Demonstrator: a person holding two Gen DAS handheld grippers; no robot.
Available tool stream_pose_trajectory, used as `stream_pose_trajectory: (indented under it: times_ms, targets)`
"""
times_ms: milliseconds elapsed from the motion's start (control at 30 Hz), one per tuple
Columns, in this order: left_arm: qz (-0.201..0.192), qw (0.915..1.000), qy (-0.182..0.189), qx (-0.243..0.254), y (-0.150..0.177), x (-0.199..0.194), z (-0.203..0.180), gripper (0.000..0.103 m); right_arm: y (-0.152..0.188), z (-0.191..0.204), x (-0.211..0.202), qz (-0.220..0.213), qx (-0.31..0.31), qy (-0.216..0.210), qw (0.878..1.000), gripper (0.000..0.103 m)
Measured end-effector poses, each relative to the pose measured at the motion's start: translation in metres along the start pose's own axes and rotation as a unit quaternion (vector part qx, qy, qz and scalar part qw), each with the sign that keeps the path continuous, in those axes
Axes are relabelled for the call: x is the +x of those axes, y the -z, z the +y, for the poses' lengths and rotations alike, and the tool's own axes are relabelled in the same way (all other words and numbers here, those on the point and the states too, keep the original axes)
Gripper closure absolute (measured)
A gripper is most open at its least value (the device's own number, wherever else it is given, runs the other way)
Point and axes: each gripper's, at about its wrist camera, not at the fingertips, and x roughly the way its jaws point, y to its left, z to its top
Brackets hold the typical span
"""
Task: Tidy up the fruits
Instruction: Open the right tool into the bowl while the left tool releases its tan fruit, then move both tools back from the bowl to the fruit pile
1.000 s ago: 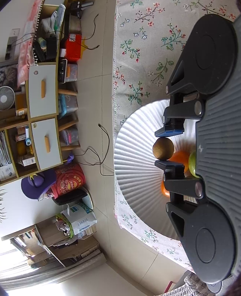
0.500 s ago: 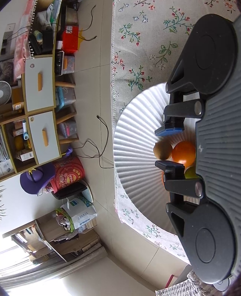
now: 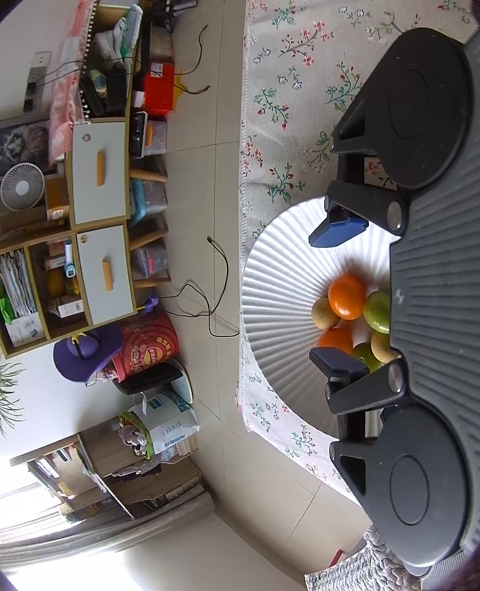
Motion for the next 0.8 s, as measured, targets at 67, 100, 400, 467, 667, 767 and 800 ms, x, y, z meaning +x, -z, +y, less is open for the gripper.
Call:
stream_pose_trajectory:
  times_ms: [67,100,400,467,667,767,800]
  targets:
    - [0.000,1.0000,-0.002,0.002,0.000,-0.005,-0.001,0.042,0.002,0.003,-0.007,0.001,-0.007,0.003,1.000,0.040]
    - [0.000,1.0000,-0.002,0.002,-0.001,-0.007,-0.001,0.039,0.004,0.004,-0.011,0.001,-0.009,0.005,1.000,0.038]
    - [-0.005,0.9998,-0.012,-0.014,0.004,-0.032,0.001,0.019,0.021,0.011,-0.039,0.009,-0.027,0.030,0.999,0.018]
    - [-0.008,0.9998,-0.014,-0.012,0.006,-0.037,0.002,0.016,0.026,0.013,-0.043,0.011,-0.034,0.031,0.999,0.014]
    - [-0.008,0.9998,-0.021,0.001,0.013,-0.046,0.004,0.009,0.039,0.020,-0.053,0.016,-0.052,0.031,0.998,0.009]
    - [0.000,0.9998,-0.020,0.007,0.017,-0.048,0.006,0.007,0.045,0.020,-0.055,0.015,-0.057,0.031,0.998,0.007]
    - [0.003,0.9997,-0.020,0.011,0.020,-0.050,0.008,0.007,0.047,0.019,-0.056,0.013,-0.058,0.031,0.998,0.006]
